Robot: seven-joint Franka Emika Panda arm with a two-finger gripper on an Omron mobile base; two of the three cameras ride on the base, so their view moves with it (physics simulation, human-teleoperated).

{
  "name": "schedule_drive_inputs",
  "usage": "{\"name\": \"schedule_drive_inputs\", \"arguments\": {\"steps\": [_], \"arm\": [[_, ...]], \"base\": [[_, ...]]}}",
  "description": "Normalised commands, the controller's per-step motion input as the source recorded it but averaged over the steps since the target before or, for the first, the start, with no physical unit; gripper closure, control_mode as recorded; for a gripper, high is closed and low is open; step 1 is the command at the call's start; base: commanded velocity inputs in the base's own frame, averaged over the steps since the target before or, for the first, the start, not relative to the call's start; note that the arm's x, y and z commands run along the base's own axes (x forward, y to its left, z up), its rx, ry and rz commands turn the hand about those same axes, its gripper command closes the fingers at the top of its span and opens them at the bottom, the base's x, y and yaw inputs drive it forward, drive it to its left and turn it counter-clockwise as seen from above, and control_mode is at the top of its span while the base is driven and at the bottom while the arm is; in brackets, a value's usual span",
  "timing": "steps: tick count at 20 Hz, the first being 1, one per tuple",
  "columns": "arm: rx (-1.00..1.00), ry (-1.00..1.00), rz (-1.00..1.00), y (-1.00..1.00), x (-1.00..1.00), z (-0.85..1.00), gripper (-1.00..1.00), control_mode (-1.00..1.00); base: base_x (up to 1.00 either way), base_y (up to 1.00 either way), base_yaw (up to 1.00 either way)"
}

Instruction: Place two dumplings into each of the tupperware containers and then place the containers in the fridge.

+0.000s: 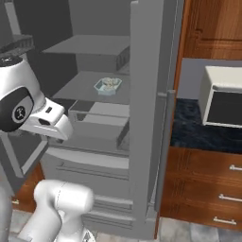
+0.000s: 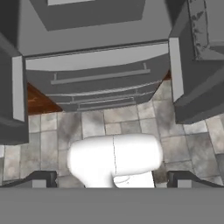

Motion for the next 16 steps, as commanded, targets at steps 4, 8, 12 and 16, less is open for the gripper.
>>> {"name": "schedule_drive_inputs", "arguments": {"steps": [4,8,12,16], "arm": [[0.00,0.00,0.00,0.00,0.00,0.00,-1.00,1.00],[0.00,0.00,0.00,0.00,0.00,0.00,-1.00,1.00],[0.00,0.00,0.00,0.00,0.00,0.00,-1.00,1.00],[0.00,0.00,0.00,0.00,0.00,0.00,-1.00,1.00]], "base": [[-1.00,0.00,0.00],[-1.00,0.00,0.00],[-1.00,-0.14,-0.14],[-1.00,0.01,-0.59]]}}
